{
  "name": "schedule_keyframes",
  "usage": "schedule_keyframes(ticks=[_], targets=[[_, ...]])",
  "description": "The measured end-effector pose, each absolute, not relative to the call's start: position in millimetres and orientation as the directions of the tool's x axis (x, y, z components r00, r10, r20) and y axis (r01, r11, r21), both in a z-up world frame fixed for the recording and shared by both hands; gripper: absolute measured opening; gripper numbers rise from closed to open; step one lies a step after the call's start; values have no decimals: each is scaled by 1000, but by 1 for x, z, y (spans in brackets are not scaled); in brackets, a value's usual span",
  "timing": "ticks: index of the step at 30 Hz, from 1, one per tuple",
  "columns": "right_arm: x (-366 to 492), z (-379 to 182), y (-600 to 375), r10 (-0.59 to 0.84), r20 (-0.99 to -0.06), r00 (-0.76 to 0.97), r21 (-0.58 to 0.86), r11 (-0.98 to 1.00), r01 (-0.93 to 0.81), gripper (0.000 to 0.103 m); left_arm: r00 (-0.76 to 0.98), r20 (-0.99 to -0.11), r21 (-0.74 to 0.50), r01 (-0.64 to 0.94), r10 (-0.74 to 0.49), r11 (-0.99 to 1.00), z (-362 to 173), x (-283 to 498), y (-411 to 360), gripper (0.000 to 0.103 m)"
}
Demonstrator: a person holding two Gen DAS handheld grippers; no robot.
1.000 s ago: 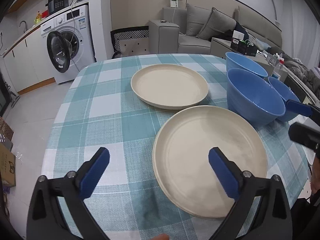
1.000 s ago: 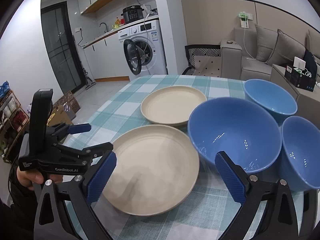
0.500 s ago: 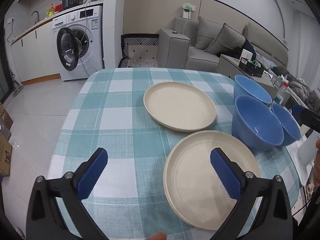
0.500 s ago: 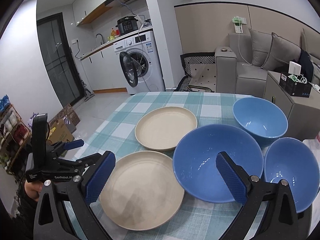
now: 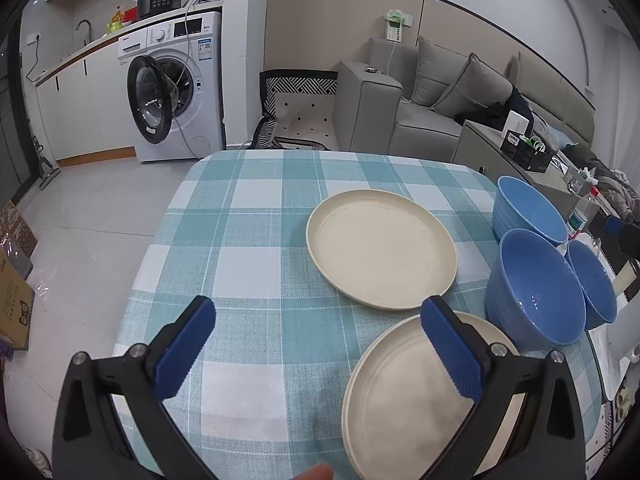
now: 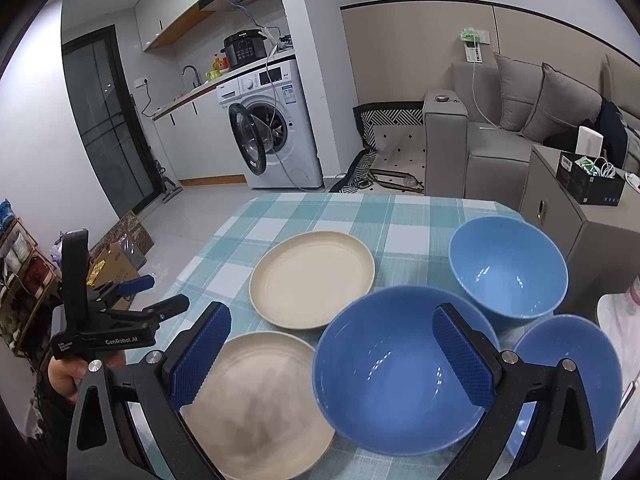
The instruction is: Organize plates and bowls
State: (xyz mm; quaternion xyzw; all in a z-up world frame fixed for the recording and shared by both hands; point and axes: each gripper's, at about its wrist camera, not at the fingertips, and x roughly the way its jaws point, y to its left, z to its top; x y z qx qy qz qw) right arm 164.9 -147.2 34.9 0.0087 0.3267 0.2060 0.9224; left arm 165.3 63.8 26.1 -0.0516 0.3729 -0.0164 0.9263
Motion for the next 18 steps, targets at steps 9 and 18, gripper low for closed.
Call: schedule_keyframes(ticks=[9, 18], targets=[[189, 45, -153, 379, -605, 700, 157, 919, -362, 102, 719, -693, -98, -22, -53, 995, 32, 183, 61, 103], [207, 69, -152, 375, -613, 695, 108, 911, -397, 102, 716, -697, -79, -38, -28, 996, 42, 190, 62, 103]])
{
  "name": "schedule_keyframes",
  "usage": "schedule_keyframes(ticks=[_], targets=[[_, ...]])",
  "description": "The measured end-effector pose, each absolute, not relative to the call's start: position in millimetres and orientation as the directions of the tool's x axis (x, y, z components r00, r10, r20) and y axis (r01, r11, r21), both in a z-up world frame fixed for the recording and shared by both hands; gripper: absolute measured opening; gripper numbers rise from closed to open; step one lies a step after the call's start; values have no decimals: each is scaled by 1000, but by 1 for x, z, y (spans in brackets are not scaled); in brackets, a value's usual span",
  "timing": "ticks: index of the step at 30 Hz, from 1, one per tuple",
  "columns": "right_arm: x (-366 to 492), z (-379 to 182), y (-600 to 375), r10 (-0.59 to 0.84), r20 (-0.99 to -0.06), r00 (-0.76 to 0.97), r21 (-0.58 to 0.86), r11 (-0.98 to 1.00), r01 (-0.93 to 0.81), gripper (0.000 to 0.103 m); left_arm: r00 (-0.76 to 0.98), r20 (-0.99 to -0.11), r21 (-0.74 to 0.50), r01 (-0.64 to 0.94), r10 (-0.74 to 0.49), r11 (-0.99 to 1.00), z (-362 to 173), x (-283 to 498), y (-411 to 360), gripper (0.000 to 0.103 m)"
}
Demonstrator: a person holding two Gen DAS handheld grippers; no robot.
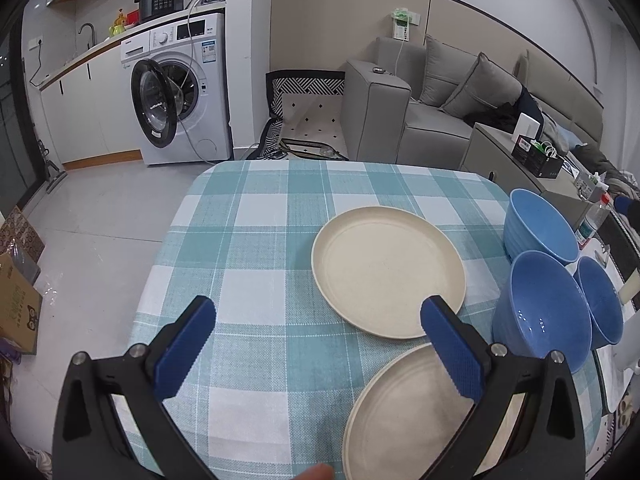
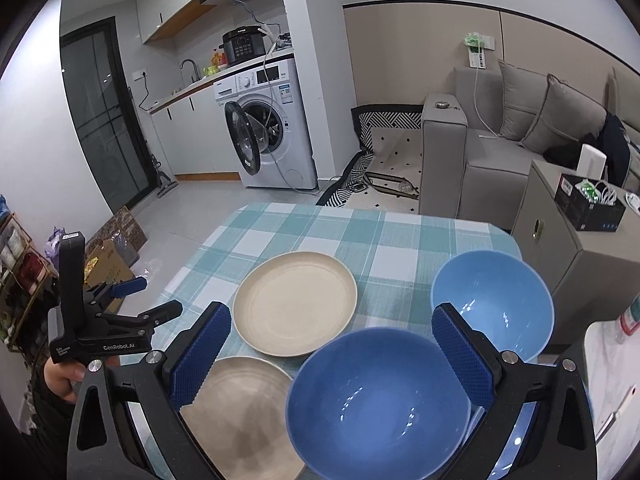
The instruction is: Organize plates and bowls
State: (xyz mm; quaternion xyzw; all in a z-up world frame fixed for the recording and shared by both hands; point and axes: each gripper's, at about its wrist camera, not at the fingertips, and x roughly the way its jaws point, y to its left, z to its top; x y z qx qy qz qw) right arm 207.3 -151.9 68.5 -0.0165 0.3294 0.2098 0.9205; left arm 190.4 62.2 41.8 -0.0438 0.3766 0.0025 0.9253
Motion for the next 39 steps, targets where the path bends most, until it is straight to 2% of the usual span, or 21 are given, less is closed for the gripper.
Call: schedule_keyframes(ticks=[14, 39], targets=[[269, 121, -183, 329, -642, 693, 63, 923, -380, 102, 694, -720, -62, -49, -10, 997, 50, 227, 60, 103], [352, 13, -147, 305, -797, 521, 86, 911, -402, 102, 588, -808, -64, -74, -8, 995, -10, 285, 56, 103]])
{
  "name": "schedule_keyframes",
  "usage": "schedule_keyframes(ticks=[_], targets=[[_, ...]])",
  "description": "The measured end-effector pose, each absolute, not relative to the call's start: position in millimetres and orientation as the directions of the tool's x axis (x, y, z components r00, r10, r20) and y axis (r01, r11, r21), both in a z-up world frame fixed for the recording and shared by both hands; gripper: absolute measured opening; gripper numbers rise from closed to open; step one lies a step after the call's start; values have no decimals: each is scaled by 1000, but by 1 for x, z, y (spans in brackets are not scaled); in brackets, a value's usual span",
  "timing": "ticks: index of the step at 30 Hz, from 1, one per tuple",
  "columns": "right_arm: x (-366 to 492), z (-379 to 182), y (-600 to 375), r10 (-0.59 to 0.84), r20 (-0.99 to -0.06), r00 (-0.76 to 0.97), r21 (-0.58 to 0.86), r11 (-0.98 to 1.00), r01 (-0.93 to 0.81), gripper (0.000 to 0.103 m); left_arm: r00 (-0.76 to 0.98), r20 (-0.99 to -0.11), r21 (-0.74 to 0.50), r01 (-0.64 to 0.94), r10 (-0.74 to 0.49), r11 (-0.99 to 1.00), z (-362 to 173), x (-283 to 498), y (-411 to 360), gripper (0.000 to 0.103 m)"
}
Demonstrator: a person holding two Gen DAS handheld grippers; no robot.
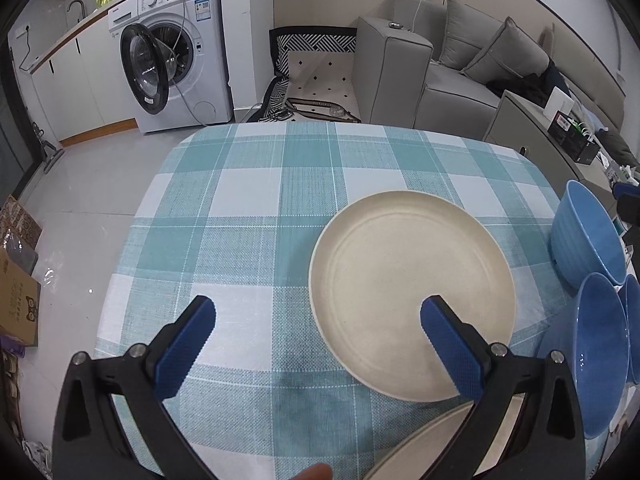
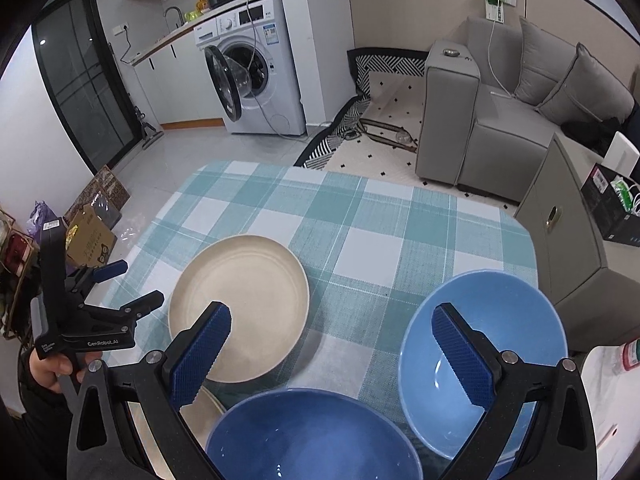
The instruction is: Organize plates and bowls
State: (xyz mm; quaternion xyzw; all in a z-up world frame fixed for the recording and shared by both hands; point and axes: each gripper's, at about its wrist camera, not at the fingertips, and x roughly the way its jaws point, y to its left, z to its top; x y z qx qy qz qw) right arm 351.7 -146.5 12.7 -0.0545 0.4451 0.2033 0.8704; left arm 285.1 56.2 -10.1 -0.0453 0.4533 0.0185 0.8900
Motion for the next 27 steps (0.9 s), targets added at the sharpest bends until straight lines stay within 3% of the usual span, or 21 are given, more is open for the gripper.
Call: schedule_keyframes(ticks=[27], targets=[[397, -81, -85, 241, -925, 294, 85, 884, -460, 102, 509, -861, -58, -92, -3, 994, -56, 307, 60, 103]])
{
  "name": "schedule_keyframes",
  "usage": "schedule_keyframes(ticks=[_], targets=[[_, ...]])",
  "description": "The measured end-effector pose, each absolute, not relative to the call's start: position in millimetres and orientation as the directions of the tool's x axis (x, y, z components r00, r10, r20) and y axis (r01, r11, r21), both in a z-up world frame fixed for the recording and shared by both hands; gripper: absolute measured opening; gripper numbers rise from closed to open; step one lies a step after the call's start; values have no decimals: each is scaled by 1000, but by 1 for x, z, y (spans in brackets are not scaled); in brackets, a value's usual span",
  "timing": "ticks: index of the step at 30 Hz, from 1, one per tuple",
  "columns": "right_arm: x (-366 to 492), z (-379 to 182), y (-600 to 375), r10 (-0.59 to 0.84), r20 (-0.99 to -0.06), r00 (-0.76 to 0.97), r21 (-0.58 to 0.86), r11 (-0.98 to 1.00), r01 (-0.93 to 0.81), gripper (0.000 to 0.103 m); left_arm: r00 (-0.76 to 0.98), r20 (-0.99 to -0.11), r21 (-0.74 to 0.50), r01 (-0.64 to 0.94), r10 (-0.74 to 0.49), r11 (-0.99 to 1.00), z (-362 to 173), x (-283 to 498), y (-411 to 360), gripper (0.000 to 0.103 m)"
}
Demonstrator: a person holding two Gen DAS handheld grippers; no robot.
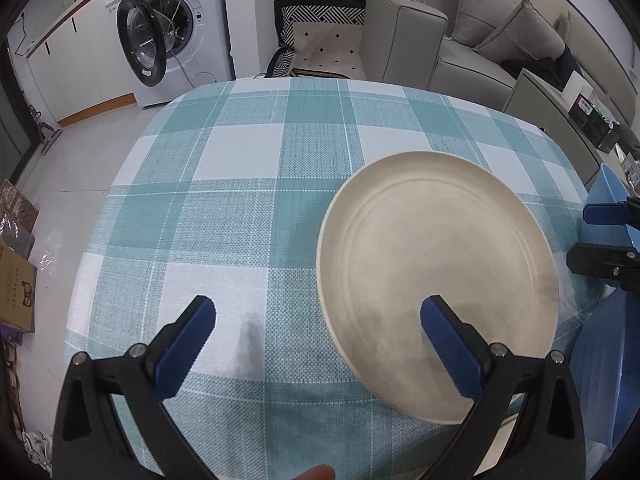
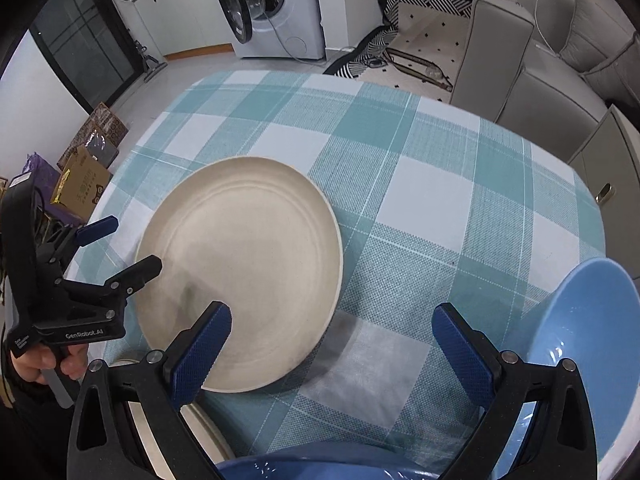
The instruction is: Organize plates and bowls
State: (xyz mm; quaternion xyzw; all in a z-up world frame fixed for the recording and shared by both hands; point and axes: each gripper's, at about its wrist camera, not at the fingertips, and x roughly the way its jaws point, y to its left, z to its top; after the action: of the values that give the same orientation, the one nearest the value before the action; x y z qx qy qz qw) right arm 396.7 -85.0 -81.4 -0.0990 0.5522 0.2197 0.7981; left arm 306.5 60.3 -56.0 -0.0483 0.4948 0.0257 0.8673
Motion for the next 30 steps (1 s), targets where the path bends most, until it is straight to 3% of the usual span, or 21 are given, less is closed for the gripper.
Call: schedule_keyframes(ticks=[15, 23, 24, 26, 27, 30], targets=[[405, -92, -63, 182, -946, 267, 45, 892, -450, 102, 497, -866, -113, -95, -51, 989, -64, 308, 71, 101], [417, -99, -60, 215, -951, 223, 99, 894, -438, 101, 486, -871, -121, -72, -71, 990, -68, 309, 67, 90], [418, -100, -60, 220, -952, 215, 108, 893, -437, 98, 484, -872, -122, -68, -74, 990, -69, 308, 66, 90], [419, -104, -58, 231, -953, 194, 125, 888, -443, 90, 480, -873, -130, -56, -88, 990, -70, 308, 65, 78], [419, -106, -57, 233, -955, 185, 130, 885, -446, 83, 475, -875, -129, -52, -89, 990, -71, 308, 64, 77], [417, -111, -54, 236, -957, 168, 137, 880, -455, 77, 479, -874, -112, -37, -81, 993, -70, 307, 61, 72]])
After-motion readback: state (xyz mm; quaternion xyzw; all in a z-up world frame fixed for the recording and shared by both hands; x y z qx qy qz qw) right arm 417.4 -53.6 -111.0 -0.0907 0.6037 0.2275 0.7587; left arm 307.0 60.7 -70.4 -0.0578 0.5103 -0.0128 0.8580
